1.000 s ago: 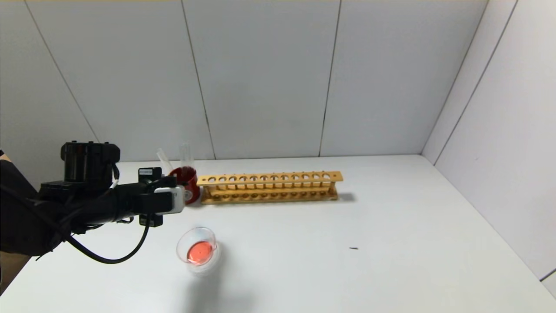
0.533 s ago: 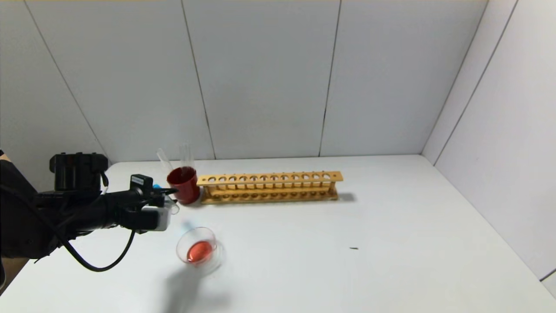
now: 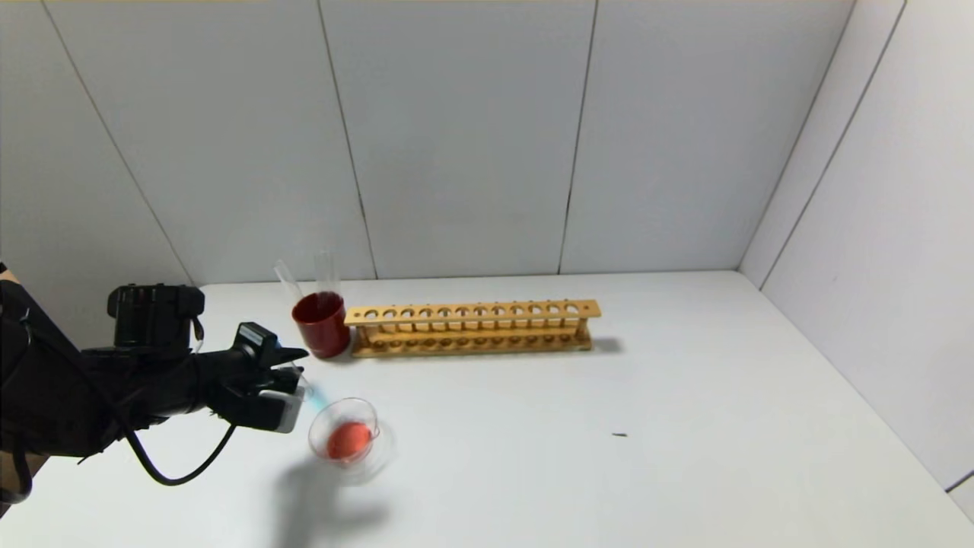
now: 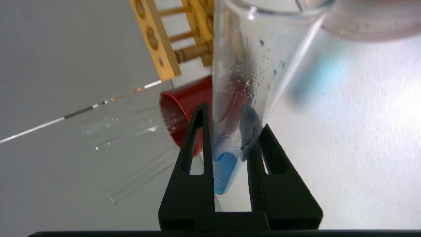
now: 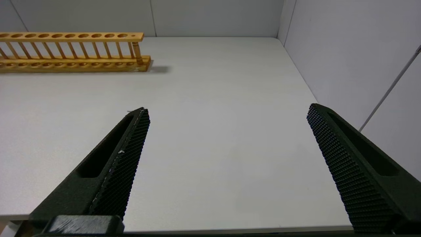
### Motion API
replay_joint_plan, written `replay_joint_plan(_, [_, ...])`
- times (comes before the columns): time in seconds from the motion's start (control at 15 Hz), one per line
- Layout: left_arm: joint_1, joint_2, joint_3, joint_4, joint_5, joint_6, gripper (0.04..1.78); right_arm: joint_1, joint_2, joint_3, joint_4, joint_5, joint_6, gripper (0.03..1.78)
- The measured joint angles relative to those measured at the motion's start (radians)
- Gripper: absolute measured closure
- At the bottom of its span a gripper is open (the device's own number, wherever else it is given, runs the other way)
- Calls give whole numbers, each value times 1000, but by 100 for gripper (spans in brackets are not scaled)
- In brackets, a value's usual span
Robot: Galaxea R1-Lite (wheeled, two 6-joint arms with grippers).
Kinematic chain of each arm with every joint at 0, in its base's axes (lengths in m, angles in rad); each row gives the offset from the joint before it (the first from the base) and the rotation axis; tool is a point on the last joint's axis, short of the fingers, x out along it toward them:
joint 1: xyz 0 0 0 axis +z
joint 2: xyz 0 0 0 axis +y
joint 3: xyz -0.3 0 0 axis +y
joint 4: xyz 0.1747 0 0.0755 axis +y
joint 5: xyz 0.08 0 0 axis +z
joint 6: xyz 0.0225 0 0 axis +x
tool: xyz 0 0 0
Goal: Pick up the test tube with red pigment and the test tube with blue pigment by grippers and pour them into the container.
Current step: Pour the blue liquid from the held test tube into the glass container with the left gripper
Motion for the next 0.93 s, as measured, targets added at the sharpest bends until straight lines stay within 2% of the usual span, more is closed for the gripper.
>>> replay_joint_plan(0.27, [-6, 10, -15, 3, 76, 34, 149, 0, 0, 0, 0, 0, 0, 6])
replay_joint_plan(0.93, [-24, 39, -24, 0, 83, 168, 149, 0, 0, 0, 0, 0, 0, 6])
